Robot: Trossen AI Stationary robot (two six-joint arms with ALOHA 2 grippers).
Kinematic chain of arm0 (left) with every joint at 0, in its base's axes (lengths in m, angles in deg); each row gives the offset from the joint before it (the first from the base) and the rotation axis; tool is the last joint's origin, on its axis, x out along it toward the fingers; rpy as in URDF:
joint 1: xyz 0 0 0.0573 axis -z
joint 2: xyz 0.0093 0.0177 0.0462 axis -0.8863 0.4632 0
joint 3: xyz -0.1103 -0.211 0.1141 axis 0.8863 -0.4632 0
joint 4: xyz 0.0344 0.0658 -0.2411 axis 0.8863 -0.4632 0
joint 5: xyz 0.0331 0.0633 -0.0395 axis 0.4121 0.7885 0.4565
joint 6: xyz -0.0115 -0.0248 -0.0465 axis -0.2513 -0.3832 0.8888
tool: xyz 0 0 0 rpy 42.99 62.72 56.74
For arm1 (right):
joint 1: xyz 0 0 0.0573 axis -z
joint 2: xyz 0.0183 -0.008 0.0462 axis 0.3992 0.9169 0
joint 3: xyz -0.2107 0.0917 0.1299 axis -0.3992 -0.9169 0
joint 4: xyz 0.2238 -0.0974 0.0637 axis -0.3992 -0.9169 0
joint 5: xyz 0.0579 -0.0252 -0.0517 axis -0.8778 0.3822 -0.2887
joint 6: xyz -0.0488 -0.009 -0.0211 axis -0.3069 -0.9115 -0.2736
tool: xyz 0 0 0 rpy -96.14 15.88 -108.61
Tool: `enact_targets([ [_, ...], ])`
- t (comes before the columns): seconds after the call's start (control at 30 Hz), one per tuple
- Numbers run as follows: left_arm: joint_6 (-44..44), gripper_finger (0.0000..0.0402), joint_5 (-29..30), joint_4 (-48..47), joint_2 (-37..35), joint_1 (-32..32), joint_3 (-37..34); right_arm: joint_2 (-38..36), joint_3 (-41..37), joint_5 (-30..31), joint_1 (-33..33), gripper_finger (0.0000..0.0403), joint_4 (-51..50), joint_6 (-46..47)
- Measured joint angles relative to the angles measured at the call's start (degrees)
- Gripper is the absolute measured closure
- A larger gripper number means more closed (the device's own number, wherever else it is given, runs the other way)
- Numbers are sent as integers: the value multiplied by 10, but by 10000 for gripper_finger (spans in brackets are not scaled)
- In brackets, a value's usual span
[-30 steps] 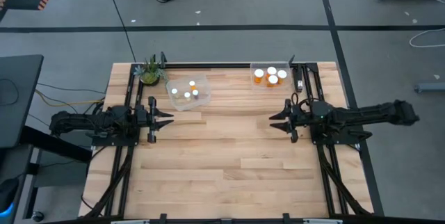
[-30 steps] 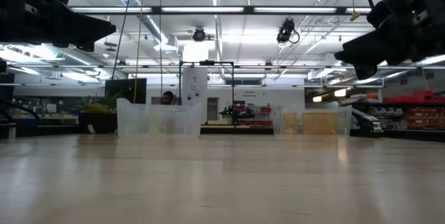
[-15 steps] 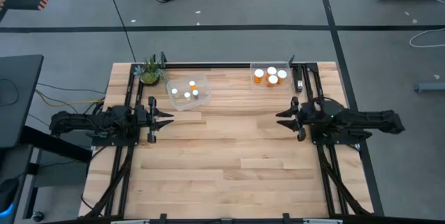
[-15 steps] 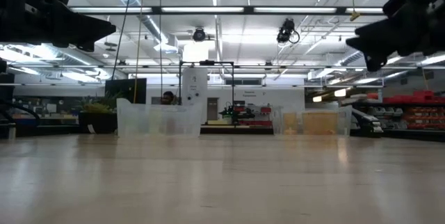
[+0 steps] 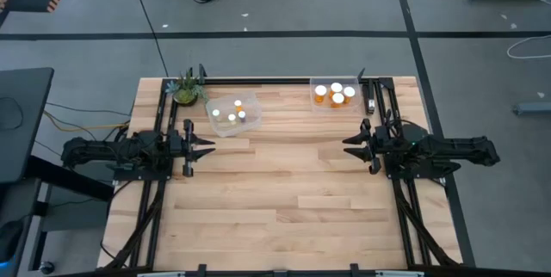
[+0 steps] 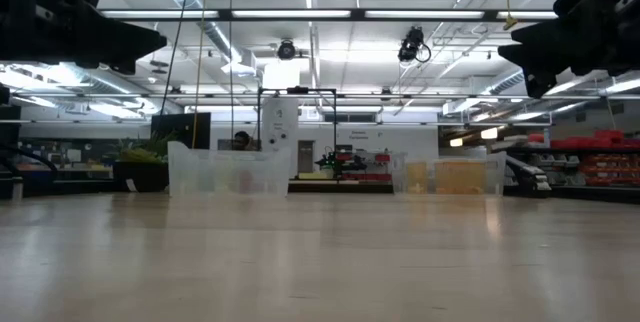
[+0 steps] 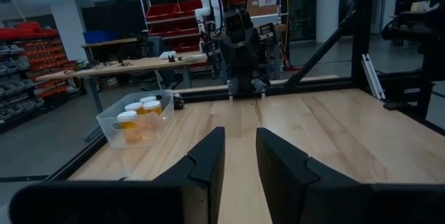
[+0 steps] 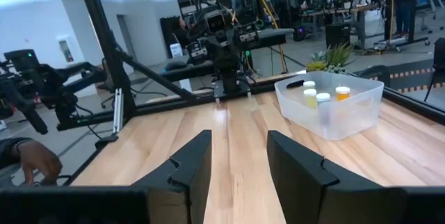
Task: Pick and place medicine bottles into bin by pill shape (circle, oval)
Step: Return to Home Position
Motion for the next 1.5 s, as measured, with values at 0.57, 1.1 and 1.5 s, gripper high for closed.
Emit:
enact_targets([
  [0.57,0,314,0,0,0,0,0,0,0,0,0,256,1,0],
  [1.1,0,308,0,0,0,0,0,0,0,0,0,256,1,0],
  [1.5,0,314,0,0,0,0,0,0,0,0,0,256,1,0],
])
